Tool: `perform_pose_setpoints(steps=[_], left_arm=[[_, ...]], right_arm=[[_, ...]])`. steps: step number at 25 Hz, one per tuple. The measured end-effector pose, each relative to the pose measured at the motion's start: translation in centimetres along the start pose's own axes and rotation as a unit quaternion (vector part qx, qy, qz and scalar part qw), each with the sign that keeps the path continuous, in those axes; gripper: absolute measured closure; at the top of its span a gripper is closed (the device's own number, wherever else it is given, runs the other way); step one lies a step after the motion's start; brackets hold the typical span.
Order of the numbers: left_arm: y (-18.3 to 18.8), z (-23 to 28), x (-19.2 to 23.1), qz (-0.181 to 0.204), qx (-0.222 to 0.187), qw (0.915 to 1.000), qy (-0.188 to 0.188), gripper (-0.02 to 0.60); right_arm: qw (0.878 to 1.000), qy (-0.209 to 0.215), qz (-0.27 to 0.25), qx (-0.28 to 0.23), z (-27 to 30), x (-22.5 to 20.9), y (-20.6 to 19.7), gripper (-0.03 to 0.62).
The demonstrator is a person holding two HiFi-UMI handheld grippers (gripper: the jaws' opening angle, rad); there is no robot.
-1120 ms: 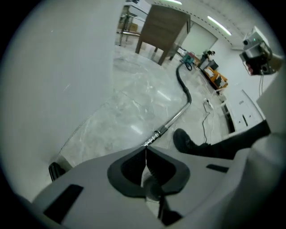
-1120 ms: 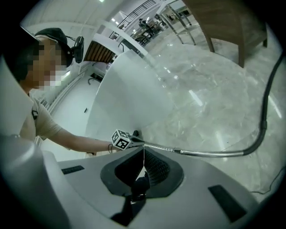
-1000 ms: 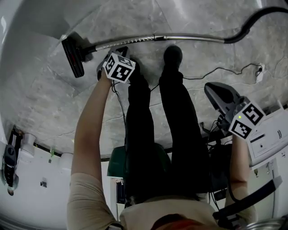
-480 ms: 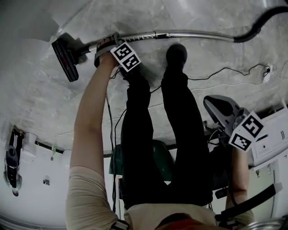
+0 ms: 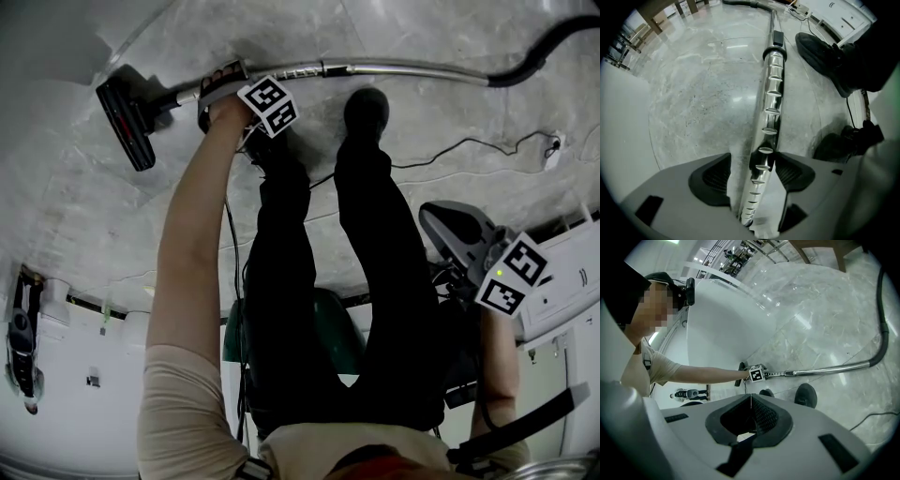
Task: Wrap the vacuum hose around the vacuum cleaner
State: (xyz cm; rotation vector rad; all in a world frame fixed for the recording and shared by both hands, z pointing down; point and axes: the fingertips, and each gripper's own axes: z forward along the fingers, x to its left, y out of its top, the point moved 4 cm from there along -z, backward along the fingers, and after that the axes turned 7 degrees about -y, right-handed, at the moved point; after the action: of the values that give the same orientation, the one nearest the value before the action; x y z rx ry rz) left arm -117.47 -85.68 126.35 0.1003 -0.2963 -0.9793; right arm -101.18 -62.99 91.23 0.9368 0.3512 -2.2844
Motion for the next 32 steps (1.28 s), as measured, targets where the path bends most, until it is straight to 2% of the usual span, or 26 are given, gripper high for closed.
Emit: perform_pose_setpoints(steps=[3, 4, 5, 6, 9, 11, 19, 22, 24, 26, 27, 28, 29, 30, 32], left_arm=[[0.0, -0.2, -0.2, 0.028, -0.006, 0.9996, 0.001, 0.327], [-0.1, -0.1, -0.4, 0.038, -0.007, 0.9992, -0.001, 0.373], [-0.2, -0.1, -0.5, 0.044, -0.004, 0.9990, -0.009, 0.411], [-0.3, -0.1, -0.4, 0.042, 0.002, 0.9988, -0.025, 0.421], [-0.6, -0.6, -0.1, 0.032, 0.023, 0.9952, -0.090, 0.422], [-0.7, -1.1, -1.3, 0.032, 0.022, 0.9921, -0.119, 0.422], [-0.8, -4.8, -5.8, 0.042, -0.004, 0.9828, -0.180, 0.425], [-0.8, -7.7, -6.7, 0.045, -0.010, 0.9805, -0.191, 0.425], [-1.0, -9.9, -7.4, 0.042, -0.015, 0.9789, -0.199, 0.425], [-1.0, -12.5, -8.1, 0.039, -0.025, 0.9780, -0.203, 0.425], [-1.0, -13.7, -8.6, 0.037, -0.031, 0.9777, -0.204, 0.425], [-1.0, -15.0, -9.0, 0.035, -0.038, 0.9773, -0.205, 0.425], [-1.0, -16.1, -9.3, 0.033, -0.045, 0.9769, -0.206, 0.425], [-0.9, -17.0, -9.6, 0.031, -0.051, 0.9765, -0.207, 0.425], [-0.6, -18.2, -9.6, 0.029, -0.060, 0.9751, -0.212, 0.425]], right_arm=[[1.000, 0.000, -0.008, 0.006, 0.1, 0.7, -0.5, 0.589], [1.000, 0.000, -0.007, 0.006, 0.0, 0.8, -0.7, 0.589], [1.000, 0.000, -0.006, 0.005, -0.1, 0.9, -0.7, 0.589], [1.000, -0.002, -0.004, 0.003, -0.2, 1.0, -0.5, 0.589], [1.000, -0.008, -0.003, -0.005, -0.5, 1.1, 0.3, 0.589], [1.000, -0.010, 0.000, -0.007, -0.6, 1.4, 0.1, 0.589], [1.000, -0.003, -0.012, -0.006, -0.1, 2.9, -1.0, 0.589], [0.998, -0.007, -0.058, 0.001, 0.7, 3.5, -0.3, 0.589], [0.992, -0.020, -0.123, 0.008, 1.5, 3.7, 1.0, 0.589], [0.974, -0.061, -0.216, 0.013, 2.5, 3.4, 3.3, 0.588], [0.958, -0.090, -0.272, 0.021, 3.2, 3.1, 4.4, 0.588], [0.935, -0.114, -0.334, 0.039, 4.1, 2.9, 5.1, 0.587], [0.907, -0.129, -0.397, 0.065, 5.3, 2.6, 5.5, 0.528], [0.875, -0.135, -0.455, 0.099, 6.9, 1.9, 5.5, 0.426], [0.812, -0.144, -0.536, 0.182, 10.2, -0.7, 5.0, 0.324]])
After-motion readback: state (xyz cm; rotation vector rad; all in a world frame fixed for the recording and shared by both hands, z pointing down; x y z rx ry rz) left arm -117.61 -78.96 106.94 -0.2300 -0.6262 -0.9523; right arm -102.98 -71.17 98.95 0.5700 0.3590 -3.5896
